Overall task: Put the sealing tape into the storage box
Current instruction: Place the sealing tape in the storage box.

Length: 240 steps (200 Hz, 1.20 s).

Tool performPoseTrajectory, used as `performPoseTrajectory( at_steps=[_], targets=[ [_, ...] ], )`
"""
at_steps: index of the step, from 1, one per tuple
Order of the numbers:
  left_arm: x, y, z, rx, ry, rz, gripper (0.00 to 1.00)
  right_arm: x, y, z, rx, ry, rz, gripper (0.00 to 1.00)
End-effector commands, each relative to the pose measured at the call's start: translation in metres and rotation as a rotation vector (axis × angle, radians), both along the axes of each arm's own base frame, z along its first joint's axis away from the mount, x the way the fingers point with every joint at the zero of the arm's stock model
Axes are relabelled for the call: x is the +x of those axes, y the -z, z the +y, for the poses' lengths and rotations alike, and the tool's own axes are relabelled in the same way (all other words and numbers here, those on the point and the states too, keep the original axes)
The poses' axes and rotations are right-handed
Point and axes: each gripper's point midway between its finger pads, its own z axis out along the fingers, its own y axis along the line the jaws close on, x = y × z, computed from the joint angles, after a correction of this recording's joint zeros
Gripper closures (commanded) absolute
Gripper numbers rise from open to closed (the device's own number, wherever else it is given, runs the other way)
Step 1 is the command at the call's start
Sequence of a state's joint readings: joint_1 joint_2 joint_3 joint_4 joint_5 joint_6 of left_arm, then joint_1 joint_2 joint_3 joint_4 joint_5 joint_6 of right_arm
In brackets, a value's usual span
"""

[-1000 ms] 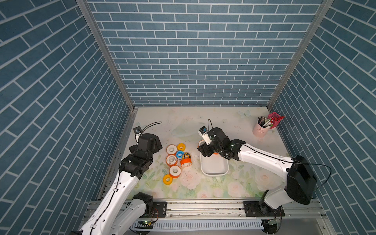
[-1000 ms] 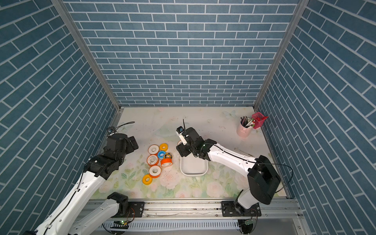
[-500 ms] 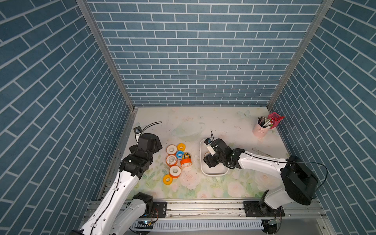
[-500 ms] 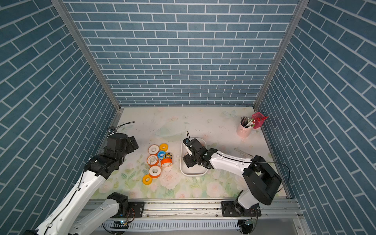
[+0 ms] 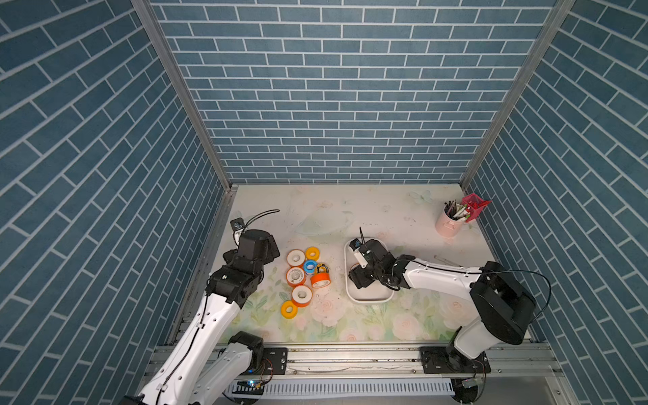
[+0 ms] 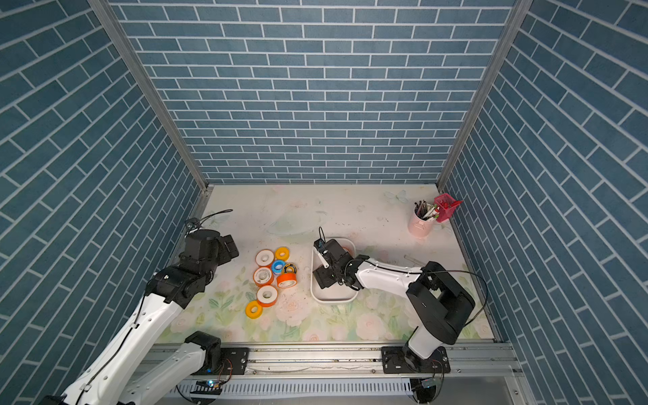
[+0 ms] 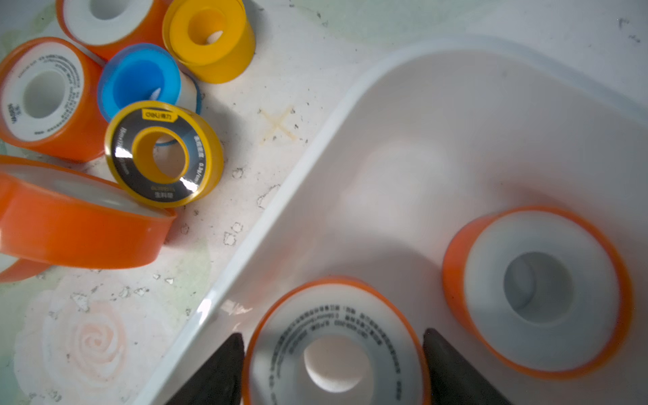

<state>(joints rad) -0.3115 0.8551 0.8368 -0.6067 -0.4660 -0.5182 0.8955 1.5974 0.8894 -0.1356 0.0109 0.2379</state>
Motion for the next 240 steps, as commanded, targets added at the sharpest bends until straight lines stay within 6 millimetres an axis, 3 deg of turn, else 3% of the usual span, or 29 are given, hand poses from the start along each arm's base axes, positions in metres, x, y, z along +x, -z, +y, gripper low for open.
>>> performPoseTrajectory(
  at_steps=[1, 29, 50, 97, 111, 156, 205, 240],
  targets=[
    [0.001, 0.003, 0.001, 0.008, 0.002, 0.007, 0.0, 0.01, -0.02, 0.011, 0.031, -0.006, -0.04, 0.18],
    [0.001, 0.004, 0.001, 0.008, 0.002, 0.008, 0.0, 0.008, -0.034, 0.012, 0.057, -0.014, -0.05, 0.16],
    [0.001, 0.003, 0.002, 0.007, 0.001, 0.006, 0.0, 0.003, -0.039, 0.005, 0.048, -0.014, -0.046, 0.25],
    [0.001, 0.003, 0.001, 0.007, 0.003, 0.006, 0.0, -0.029, -0.027, -0.016, 0.051, -0.029, 0.048, 0.77],
    [0.001, 0.003, 0.001, 0.006, 0.003, 0.005, 0.0, -0.042, -0.021, -0.018, 0.068, -0.051, 0.095, 0.86],
    [0.002, 0.004, 0.0, 0.006, 0.007, 0.01, 0.0, -0.062, 0.005, -0.02, 0.053, -0.086, 0.204, 0.93],
    [0.002, 0.005, 0.0, 0.008, 0.01, 0.014, 0.0, -0.051, 0.025, -0.016, -0.004, -0.068, 0.21, 0.93],
    [0.002, 0.006, 0.0, 0.008, 0.009, 0.016, 0.0, -0.042, 0.027, -0.008, -0.01, -0.061, 0.204, 0.93]
  ],
)
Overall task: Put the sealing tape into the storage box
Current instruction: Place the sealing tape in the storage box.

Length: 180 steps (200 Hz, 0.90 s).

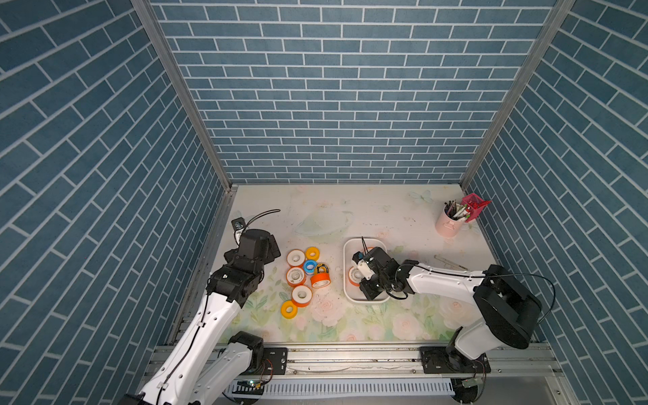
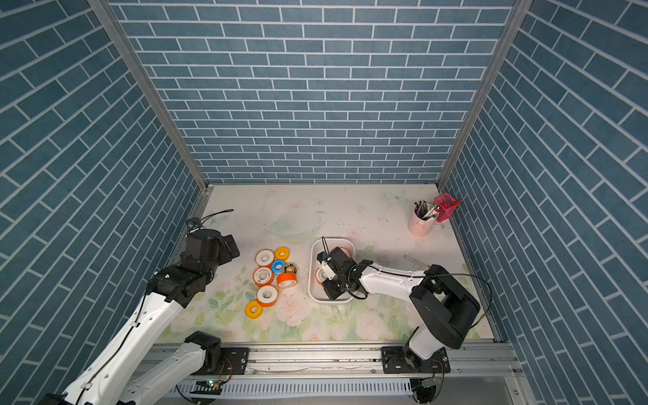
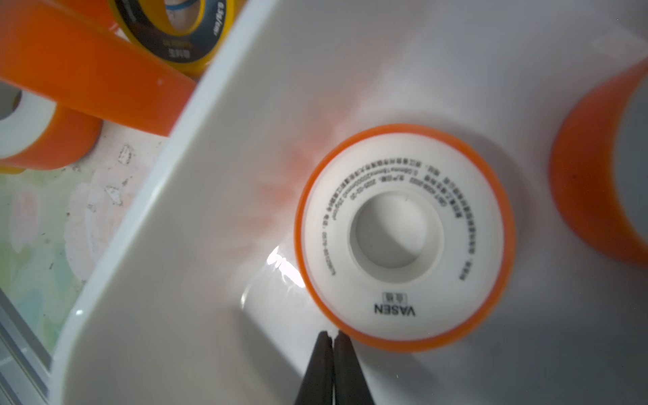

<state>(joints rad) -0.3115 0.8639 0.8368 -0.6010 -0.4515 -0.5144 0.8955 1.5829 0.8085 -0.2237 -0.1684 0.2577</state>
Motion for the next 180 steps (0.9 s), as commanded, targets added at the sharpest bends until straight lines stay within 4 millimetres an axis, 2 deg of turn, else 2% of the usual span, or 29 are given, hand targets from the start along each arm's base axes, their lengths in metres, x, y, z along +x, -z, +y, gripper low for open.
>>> performPoseTrajectory(
  at_steps=[1, 44, 100, 126, 151, 180],
  targets=[
    [0.0, 0.004, 0.003, 0.014, -0.004, 0.01, 0.0, 0.011, -0.006, 0.009, 0.009, 0.018, -0.022, 0.93],
    [0.0, 0.003, 0.003, 0.014, -0.006, 0.009, 0.0, 0.022, 0.004, 0.008, -0.042, 0.042, -0.046, 0.9],
    [0.0, 0.003, 0.003, 0.012, -0.007, 0.007, 0.0, 0.026, -0.007, 0.011, 0.018, 0.053, -0.096, 0.83],
    [0.0, 0.004, 0.003, 0.01, -0.005, 0.007, 0.0, 0.025, -0.021, 0.01, 0.072, 0.052, -0.136, 0.82],
    [0.001, 0.004, 0.001, 0.005, 0.006, 0.007, 0.0, 0.025, -0.043, 0.008, 0.131, 0.043, -0.196, 0.82],
    [0.007, 0.001, -0.024, -0.058, 0.14, -0.009, 0.0, 0.033, -0.074, -0.006, 0.194, 0.098, -0.336, 0.82]
  ],
)
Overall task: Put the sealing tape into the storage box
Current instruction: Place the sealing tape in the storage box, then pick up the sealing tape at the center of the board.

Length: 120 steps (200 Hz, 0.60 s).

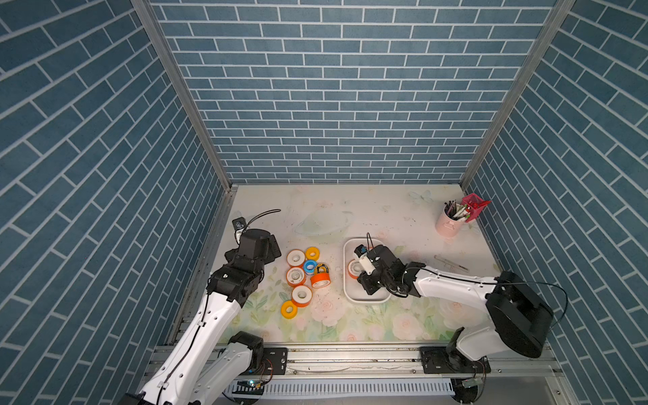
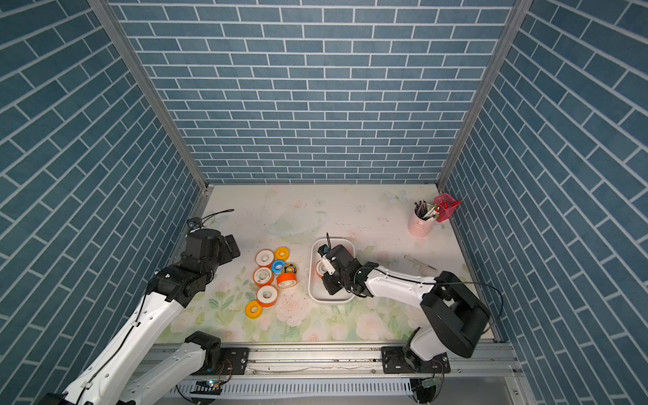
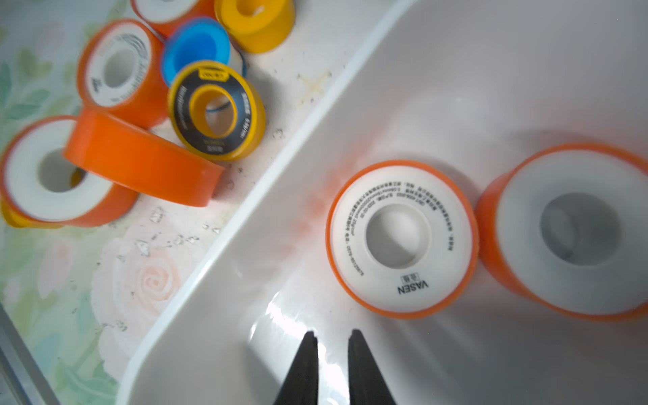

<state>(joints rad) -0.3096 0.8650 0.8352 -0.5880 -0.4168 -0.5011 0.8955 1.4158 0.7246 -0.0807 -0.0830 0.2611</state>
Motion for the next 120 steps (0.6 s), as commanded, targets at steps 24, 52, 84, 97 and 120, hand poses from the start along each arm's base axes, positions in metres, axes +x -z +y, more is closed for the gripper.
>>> performPoseTrajectory(
  at_steps=[24, 52, 84, 97, 120],
  targets=[
    [0.007, -0.007, -0.06, -0.167, 0.302, -0.035, 0.0, 0.028, -0.049, -0.034, 0.083, 0.181, -0.277, 0.81],
    [0.004, -0.007, -0.11, -0.219, 0.45, -0.002, 0.0, 0.042, -0.062, -0.082, 0.091, 0.389, -0.417, 0.68],
    [-0.013, 0.016, -0.173, -0.032, 0.605, 0.127, 0.0, 0.04, -0.065, -0.117, 0.143, 0.507, -0.476, 0.55],
    [-0.017, 0.036, -0.19, -0.005, 0.665, 0.188, 0.0, 0.038, -0.063, -0.126, 0.155, 0.537, -0.488, 0.52],
    [-0.023, 0.069, -0.207, 0.016, 0.749, 0.294, 0.0, 0.039, -0.061, -0.14, 0.144, 0.593, -0.505, 0.51]
  ],
)
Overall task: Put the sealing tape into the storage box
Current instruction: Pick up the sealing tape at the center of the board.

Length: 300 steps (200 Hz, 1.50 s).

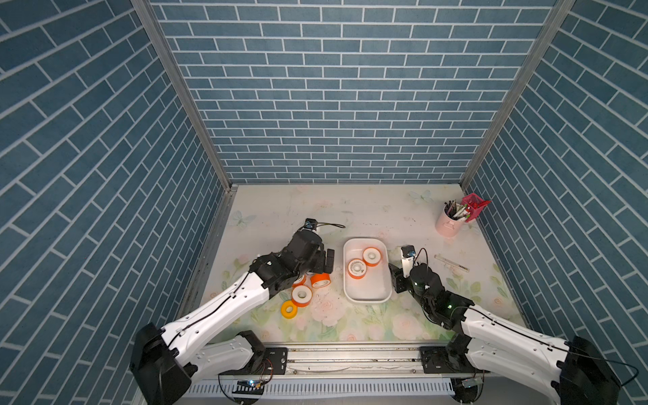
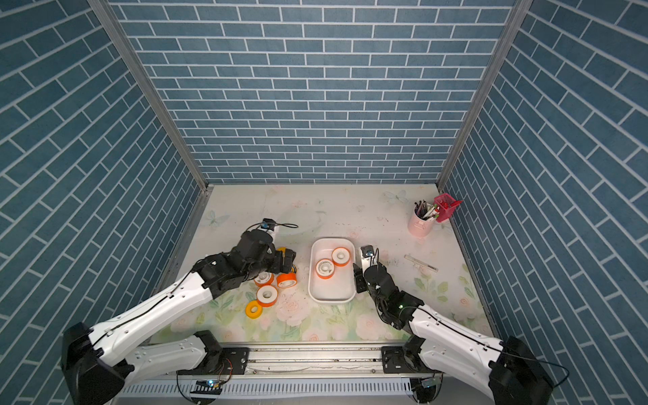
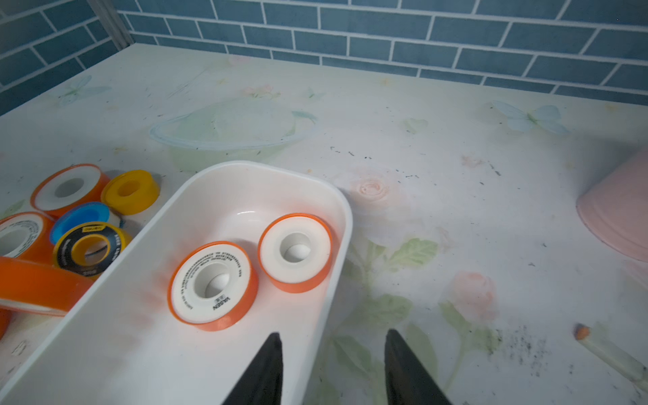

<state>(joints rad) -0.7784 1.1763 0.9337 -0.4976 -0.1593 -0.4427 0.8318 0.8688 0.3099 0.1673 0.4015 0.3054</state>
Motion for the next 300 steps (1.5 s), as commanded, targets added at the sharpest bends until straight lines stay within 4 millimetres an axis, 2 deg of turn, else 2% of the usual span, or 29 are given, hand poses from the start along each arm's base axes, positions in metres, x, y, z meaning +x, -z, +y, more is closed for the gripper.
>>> performPoseTrajectory(
  at_steps=[1, 18, 36, 58, 95, 129, 143, 160, 180, 203, 266, 285, 300],
  targets=[
    [-0.008, 0.029, -0.005, 0.085, 0.071, 0.075, 0.0, 0.008, -0.011, -0.019, 0.046, 0.119, -0.056, 0.51],
    [-0.012, 0.048, -0.01, 0.137, 0.11, 0.122, 0.0, 0.008, -0.009, -0.026, 0.049, 0.145, -0.063, 0.51],
    [-0.011, 0.067, -0.002, 0.22, 0.09, 0.159, 0.0, 0.007, -0.007, -0.03, 0.058, 0.159, -0.066, 0.5],
    [-0.012, 0.087, 0.004, 0.292, 0.077, 0.216, 0.07, 0.007, -0.004, -0.032, 0.06, 0.166, -0.06, 0.5],
    [-0.019, 0.104, 0.002, 0.297, 0.108, 0.262, 0.08, 0.006, -0.004, -0.034, 0.066, 0.167, -0.062, 0.5],
    [-0.025, 0.117, 0.002, 0.304, 0.124, 0.302, 0.17, 0.007, -0.002, -0.034, 0.066, 0.168, -0.058, 0.5],
    [-0.027, 0.12, 0.0, 0.304, 0.132, 0.317, 0.24, 0.007, -0.003, -0.034, 0.066, 0.169, -0.058, 0.5],
    [-0.026, 0.122, 0.0, 0.308, 0.13, 0.319, 0.24, 0.008, -0.003, -0.033, 0.067, 0.169, -0.058, 0.5],
    [-0.027, 0.123, -0.001, 0.303, 0.136, 0.326, 0.29, 0.008, -0.002, -0.033, 0.066, 0.168, -0.055, 0.5],
    [-0.03, 0.126, -0.003, 0.296, 0.141, 0.339, 0.42, 0.008, -0.002, -0.033, 0.066, 0.167, -0.054, 0.5],
    [-0.034, 0.129, -0.005, 0.28, 0.146, 0.354, 0.63, 0.008, -0.001, -0.033, 0.063, 0.165, -0.05, 0.5],
    [-0.033, 0.126, -0.005, 0.274, 0.141, 0.348, 0.67, 0.008, 0.0, -0.033, 0.063, 0.165, -0.049, 0.5],
    [-0.031, 0.117, -0.007, 0.252, 0.133, 0.325, 0.71, 0.008, 0.0, -0.033, 0.062, 0.166, -0.048, 0.5]
  ],
)
